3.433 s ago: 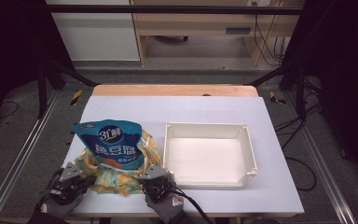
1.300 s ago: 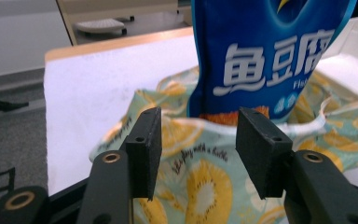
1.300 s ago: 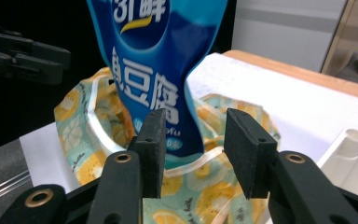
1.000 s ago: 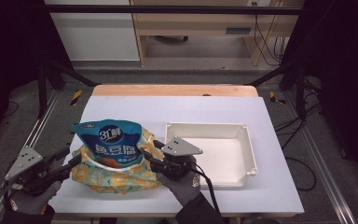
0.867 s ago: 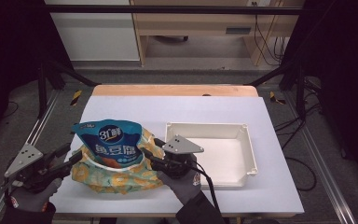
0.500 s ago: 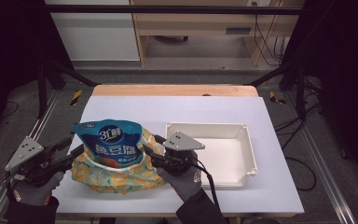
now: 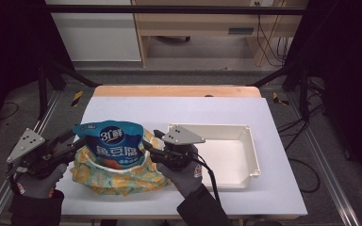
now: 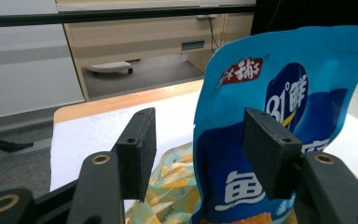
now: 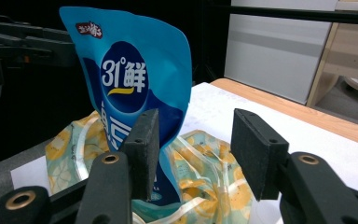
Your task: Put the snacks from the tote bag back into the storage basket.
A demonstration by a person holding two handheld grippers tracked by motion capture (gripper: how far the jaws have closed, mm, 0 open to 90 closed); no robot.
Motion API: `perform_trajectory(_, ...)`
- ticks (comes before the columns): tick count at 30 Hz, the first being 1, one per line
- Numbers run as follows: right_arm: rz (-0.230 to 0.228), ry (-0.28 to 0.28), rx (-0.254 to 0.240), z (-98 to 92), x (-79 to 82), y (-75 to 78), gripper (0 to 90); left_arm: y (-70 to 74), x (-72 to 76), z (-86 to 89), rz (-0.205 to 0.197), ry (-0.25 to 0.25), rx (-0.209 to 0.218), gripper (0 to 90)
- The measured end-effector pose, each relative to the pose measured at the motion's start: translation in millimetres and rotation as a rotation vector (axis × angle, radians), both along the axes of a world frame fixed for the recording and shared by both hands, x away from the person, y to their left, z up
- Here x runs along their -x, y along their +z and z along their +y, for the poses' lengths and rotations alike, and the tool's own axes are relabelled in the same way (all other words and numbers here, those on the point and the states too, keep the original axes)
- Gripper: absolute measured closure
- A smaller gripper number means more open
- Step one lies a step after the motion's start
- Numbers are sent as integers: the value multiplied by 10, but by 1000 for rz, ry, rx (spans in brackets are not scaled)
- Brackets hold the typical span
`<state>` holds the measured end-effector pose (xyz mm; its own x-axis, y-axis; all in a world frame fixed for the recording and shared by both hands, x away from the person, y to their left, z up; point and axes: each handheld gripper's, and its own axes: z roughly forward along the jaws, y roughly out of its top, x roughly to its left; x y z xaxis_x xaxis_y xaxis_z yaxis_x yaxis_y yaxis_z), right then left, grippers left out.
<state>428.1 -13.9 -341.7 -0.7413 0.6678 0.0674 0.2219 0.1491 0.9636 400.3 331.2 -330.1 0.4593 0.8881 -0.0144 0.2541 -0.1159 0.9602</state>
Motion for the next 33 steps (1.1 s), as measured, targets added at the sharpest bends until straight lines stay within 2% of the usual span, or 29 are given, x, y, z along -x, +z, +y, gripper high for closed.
perform_trajectory(7,13,7,-2,51,-63,0,525,8,-45,-8,-1,15,-7,450)
perform_trajectory(16,18,17,8,139,-116,27,548,19,-94,13,-3,18,7,461)
perform_trajectory(21,19,21,11,181,-129,56,578,20,-106,-8,-1,8,8,509)
perform_trajectory(27,32,26,21,248,-171,52,677,0,-123,-43,8,-8,12,584)
perform_trajectory(33,35,22,24,283,-190,37,732,-7,-111,-38,21,-22,21,676)
